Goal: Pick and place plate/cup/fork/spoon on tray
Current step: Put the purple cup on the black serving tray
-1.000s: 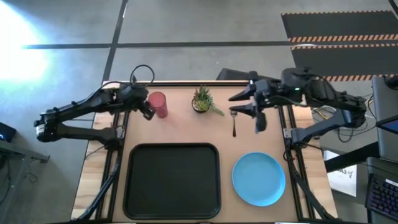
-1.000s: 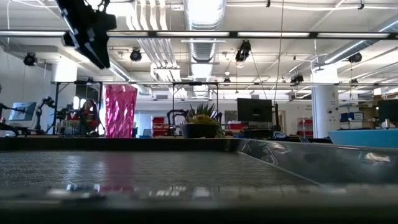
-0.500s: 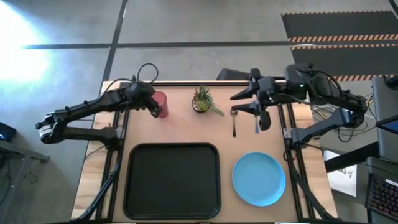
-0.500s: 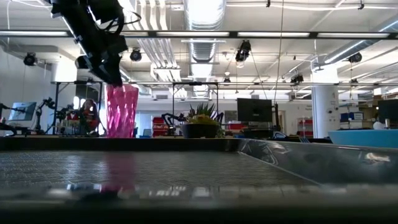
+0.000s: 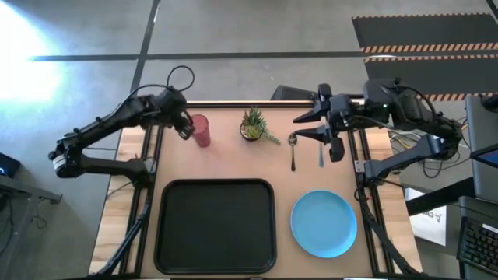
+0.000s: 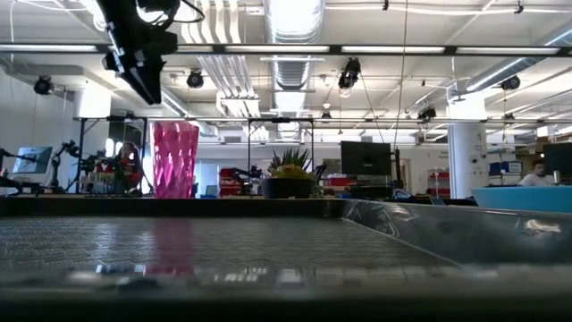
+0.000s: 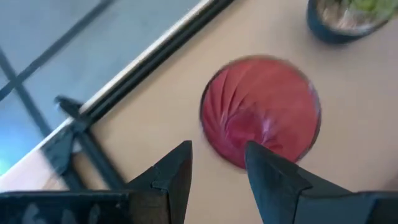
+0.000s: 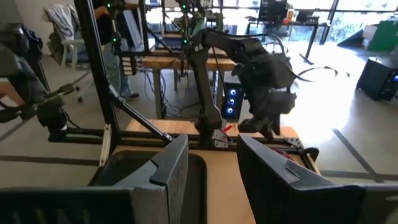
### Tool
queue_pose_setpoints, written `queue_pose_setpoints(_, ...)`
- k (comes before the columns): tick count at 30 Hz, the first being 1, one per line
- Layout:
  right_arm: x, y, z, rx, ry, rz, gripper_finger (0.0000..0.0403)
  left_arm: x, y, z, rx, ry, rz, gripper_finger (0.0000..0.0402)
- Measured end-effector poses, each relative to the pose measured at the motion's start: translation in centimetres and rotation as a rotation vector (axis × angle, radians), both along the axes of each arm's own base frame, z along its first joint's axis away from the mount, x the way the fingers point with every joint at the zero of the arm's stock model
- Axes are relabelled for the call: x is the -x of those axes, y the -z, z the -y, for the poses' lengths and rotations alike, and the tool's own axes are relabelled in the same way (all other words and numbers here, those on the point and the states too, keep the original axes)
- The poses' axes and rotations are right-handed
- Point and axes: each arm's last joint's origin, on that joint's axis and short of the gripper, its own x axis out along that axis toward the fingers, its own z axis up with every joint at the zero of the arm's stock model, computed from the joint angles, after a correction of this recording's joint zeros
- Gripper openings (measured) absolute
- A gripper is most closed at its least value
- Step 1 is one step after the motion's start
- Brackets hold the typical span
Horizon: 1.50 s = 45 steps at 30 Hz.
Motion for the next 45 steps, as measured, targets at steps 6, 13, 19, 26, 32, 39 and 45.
queue_pose_setpoints(6,0.1,0.0,0.0,0.004,0.0,-0.001,0.0128,-1.9,-1.9,-1.5,0.045,0.051,-0.072,0.0132)
queue_pose_setpoints(13,0.2,0.2,0.0,-0.019,0.004,-0.033,0.0128,-4.5,-1.1,-3.9,0.116,0.105,-0.114,0.0132)
queue_pose_setpoints(19,0.2,0.3,0.0,-0.038,0.007,-0.041,0.0128,-4.5,0.4,-5.6,0.166,0.064,-0.194,0.0132)
queue_pose_setpoints(26,0.3,0.4,0.0,-0.036,0.007,-0.052,0.0128,-4.0,0.8,-6.5,0.182,0.033,-0.209,0.0132)
queue_pose_setpoints(32,0.3,0.4,0.0,-0.034,0.007,-0.052,0.0128,-4.0,1.0,-6.4,0.213,0.046,-0.193,0.0132)
queue_pose_setpoints(39,0.3,0.4,0.0,-0.026,0.005,-0.051,0.0128,-3.9,2.4,-6.3,0.26,0.052,-0.213,0.0132)
queue_pose_setpoints(45,0.3,0.4,0.0,-0.026,0.005,-0.051,0.0128,-3.6,3.9,-6.2,0.287,0.044,-0.246,0.0132)
